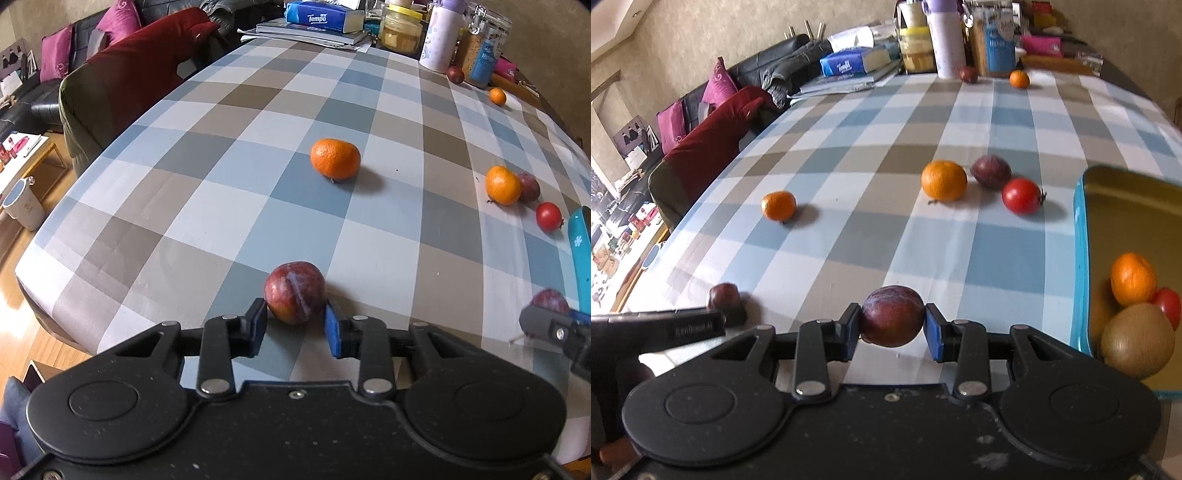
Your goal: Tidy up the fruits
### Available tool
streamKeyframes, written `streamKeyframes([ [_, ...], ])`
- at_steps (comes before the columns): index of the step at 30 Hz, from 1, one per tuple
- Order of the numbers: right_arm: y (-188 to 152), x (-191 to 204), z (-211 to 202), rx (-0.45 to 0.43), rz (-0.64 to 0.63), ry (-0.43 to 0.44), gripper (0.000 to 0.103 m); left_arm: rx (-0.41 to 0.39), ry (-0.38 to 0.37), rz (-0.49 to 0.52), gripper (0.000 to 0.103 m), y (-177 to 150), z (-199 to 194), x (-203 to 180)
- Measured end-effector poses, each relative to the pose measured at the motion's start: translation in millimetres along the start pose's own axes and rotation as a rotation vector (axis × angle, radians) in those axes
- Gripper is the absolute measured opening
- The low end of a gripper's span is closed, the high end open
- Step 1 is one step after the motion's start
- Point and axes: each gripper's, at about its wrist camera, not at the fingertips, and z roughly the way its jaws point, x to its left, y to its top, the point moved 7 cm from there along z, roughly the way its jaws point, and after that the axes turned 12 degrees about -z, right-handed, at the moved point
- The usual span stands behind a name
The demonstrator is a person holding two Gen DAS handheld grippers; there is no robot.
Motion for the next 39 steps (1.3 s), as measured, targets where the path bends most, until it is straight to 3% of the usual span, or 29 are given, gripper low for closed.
streamKeyframes([
  [9,-3,-11,-14,-0.021,0.033,0.011,0.039,0.0,0.016,0.024,0.042,5,3,-5],
  [14,-6,-13,-14,-0.016,0.034,0.013,0.039,-0.031,0.031,0.036,0.057,8,6,-7],
  [17,-6,-13,-13,-0.012,0.033,0.013,0.039,-0.041,0.029,0.04,0.06,11,6,-8],
  [32,-6,-12,-10,0.005,0.024,0.021,0.039,-0.008,0.046,0.019,0.059,11,12,-2],
  [33,-6,-12,-11,0.004,0.025,0.021,0.039,-0.006,0.047,0.021,0.058,11,11,-2],
  [35,-6,-13,-12,0.001,0.026,0.022,0.039,0.006,0.031,0.022,0.044,11,10,-4],
  [39,-2,-17,-19,-0.013,0.026,0.02,0.039,0.035,0.002,0.009,0.044,11,8,-9],
])
